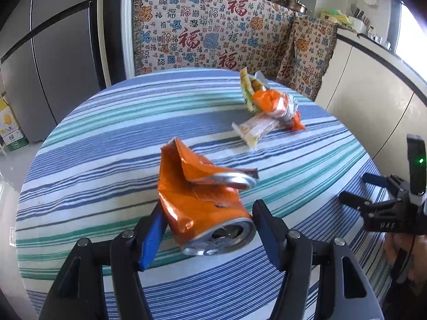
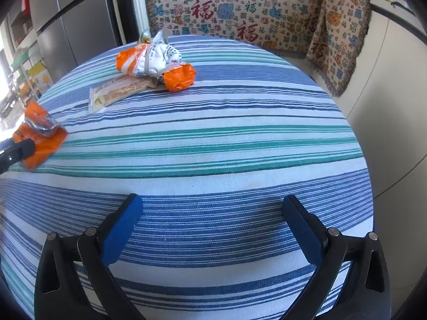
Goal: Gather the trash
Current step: 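Grasp the crushed orange can with the left tool, then grasp the orange-white wrapped snack with the right tool while the left tool holds the can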
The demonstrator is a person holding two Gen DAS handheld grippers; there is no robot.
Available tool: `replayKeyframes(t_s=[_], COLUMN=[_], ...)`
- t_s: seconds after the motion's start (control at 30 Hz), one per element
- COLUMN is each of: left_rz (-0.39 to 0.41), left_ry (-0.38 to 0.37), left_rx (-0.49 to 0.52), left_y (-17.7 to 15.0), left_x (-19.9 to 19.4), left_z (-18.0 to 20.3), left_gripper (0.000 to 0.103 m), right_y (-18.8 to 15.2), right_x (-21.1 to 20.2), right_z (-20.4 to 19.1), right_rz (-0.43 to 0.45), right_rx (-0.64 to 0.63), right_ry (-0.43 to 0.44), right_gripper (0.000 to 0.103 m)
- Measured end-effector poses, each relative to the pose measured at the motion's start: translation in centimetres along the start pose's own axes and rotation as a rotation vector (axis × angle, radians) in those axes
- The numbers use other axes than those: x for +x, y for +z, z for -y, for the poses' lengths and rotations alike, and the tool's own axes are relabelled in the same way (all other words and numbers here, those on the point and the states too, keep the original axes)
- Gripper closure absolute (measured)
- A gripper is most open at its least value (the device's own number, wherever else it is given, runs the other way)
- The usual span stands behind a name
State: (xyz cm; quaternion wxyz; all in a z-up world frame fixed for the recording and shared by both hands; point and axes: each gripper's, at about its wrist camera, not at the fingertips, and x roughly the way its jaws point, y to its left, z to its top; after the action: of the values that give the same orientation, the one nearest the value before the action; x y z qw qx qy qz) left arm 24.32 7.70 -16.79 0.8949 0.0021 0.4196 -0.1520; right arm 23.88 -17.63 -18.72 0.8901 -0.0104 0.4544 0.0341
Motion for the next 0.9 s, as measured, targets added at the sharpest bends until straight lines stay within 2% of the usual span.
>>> replayKeyframes(t_s=[0.17, 0.33, 0.43, 0.63, 0.8, 0.9], left_rz=[-0.037, -0.048, -0.053, -0.055, -0.055, -0.055], left_ry=[0.051, 0.114, 0.122, 0.123, 0.123, 0.123], left_rx=[-0.011, 0.032, 0.027, 0.026, 0.023, 0.023], left_y=[-0.4, -0.2, -0.2, -0.2, -0.1, -0.1], left_x=[1.6, 2.1, 2.3, 2.3, 2.4, 2.4], left_z=[0.2, 1.1, 1.1, 1.0, 1.0, 1.0], left_gripper=[0.031, 0.028, 0.022, 0.021, 0.020, 0.020], right_y=[0.0, 0.0, 0.0, 0.0, 2.8, 5.9], right_x=[0.0, 0.0, 0.0, -0.1, 1.2, 1.9], right_z=[0.0, 0.0, 0.0, -0.2, -0.6, -1.2], right_rz=[0.000, 0.000, -0.001, -0.002, -0.037, 0.001], right_rx=[0.000, 0.000, 0.000, -0.014, -0.140, -0.207], right_ry=[0.000, 0.000, 0.000, 0.011, 0.099, 0.145], right_gripper=[0.000, 0.001, 0.000, 0.000, 0.002, 0.002])
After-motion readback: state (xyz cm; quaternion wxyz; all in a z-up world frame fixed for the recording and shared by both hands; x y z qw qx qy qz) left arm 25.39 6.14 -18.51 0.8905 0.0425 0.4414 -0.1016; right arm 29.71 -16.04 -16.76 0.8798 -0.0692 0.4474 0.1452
